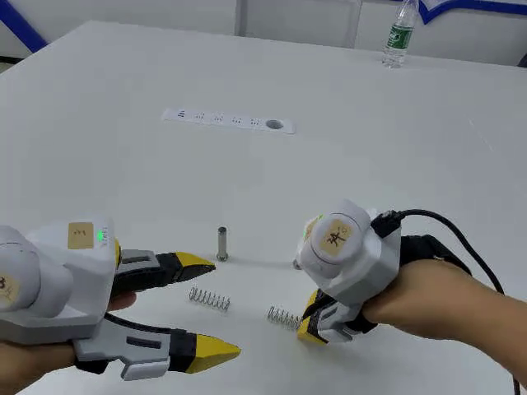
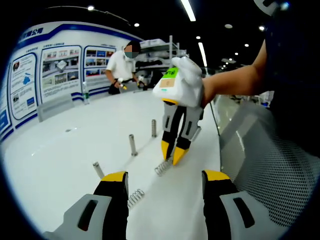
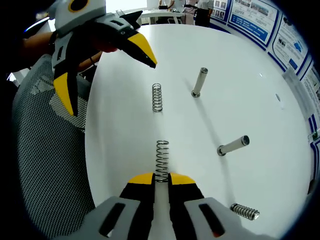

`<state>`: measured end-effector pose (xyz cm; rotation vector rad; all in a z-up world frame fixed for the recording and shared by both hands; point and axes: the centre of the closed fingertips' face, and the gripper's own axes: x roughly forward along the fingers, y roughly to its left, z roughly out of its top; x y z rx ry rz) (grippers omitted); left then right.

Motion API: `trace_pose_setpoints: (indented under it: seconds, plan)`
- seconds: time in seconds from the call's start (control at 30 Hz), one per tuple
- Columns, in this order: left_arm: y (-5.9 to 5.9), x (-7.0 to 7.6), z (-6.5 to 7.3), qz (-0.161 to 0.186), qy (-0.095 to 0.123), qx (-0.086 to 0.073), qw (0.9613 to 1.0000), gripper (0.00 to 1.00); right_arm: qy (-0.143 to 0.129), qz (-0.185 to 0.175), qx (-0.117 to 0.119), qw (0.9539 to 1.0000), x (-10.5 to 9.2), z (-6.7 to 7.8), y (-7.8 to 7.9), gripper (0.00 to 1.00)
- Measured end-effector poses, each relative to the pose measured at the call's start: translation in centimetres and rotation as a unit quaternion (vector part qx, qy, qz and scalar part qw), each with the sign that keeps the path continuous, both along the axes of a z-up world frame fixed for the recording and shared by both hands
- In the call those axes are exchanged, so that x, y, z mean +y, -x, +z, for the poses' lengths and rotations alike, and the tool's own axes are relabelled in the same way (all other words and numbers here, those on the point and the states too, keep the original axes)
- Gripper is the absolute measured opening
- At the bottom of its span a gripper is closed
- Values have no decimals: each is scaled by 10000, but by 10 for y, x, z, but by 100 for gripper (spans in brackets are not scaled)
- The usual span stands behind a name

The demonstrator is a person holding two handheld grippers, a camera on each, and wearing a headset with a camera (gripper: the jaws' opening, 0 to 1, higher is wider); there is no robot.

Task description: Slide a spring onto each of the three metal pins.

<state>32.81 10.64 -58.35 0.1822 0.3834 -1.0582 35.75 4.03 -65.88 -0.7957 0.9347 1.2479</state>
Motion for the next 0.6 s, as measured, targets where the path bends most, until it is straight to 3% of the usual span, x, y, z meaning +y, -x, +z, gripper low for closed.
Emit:
trace_pose_setpoints:
  seconds: [0.27, 0.6]
  plan:
    - [-5, -14, -2, -254, -62, -15, 9997, 57, -71, 223, -91, 9997, -2, 24, 6, 11]
    - [-10, -29, -1, -562, -112, -101, 9983, 46, -227, 697, -272, 9969, 12, 52, 17, 12]
